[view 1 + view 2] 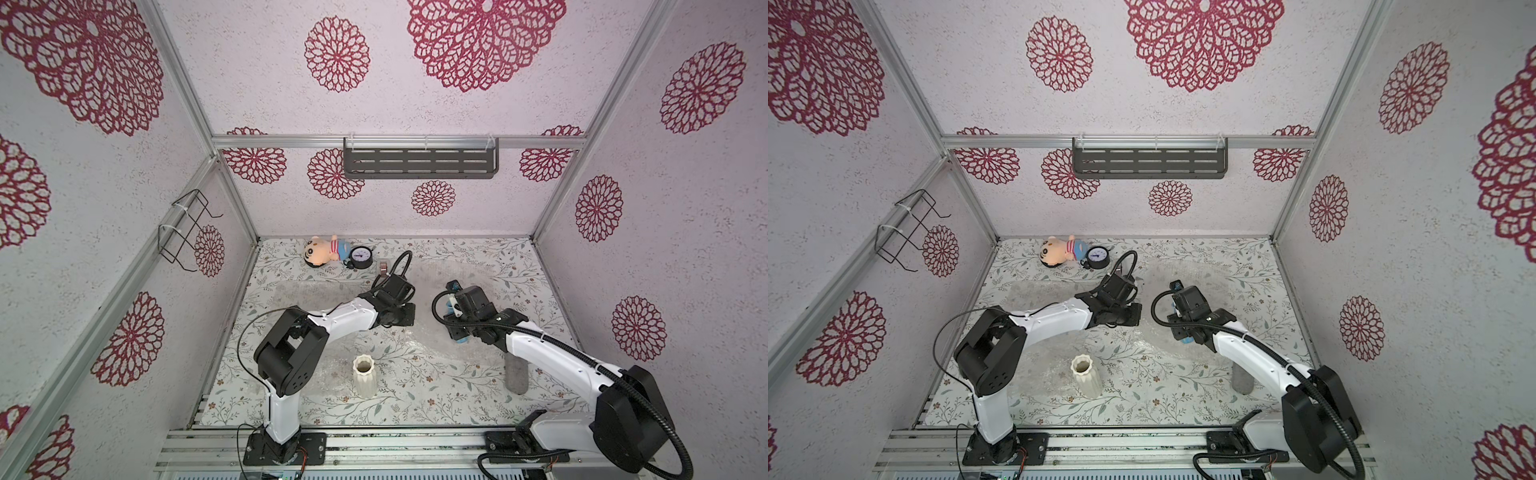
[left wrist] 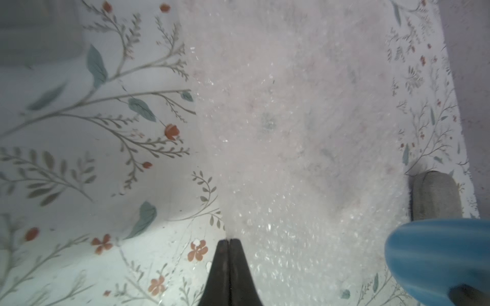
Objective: Wrap vases in bubble wrap
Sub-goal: Adjust the bubble wrap at the center of the board, then place the vase in bubble wrap.
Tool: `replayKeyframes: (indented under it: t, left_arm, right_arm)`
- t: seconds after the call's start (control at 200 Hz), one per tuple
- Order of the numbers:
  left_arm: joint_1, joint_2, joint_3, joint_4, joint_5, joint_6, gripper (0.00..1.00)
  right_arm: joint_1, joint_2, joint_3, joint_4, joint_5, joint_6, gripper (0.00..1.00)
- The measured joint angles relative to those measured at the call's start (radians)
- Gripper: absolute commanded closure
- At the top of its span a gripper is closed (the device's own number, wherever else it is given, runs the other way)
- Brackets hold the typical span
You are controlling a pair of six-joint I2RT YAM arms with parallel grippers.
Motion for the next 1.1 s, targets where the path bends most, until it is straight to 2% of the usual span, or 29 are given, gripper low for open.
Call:
replayKeyframes:
  t: [0.275,0.55,0.836,0.926,1.101]
  left_arm:
    - [0.138,-0.077,-0.077,-0.090,0.067,0.097,1.00]
    - [0.182,-0.076,-0.105,-0.131,0.096,0.137,1.00]
    - [0.199,-0.077,-0.108,-0.121,0.116,0.135,0.72]
    - [0.220,-0.105,-0.136,-0.117,0.124,0.112,0.67]
    - [0.258,-0.229,-0.213,-0.122,0.111,0.074,0.66]
  right_arm:
    - [0.051,0.150,0.121,-0.157,0.020,-0.089,0.86]
    - [0.122,0.328,0.247,-0.233,-0.011,-0.206,0.85]
    - [0.127,0.444,0.374,-0.286,-0.058,-0.314,0.79]
    - [0.132,0.468,0.408,-0.309,-0.074,-0.341,0.78]
    - [0.141,0.518,0.467,-0.367,-0.092,-0.386,0.72]
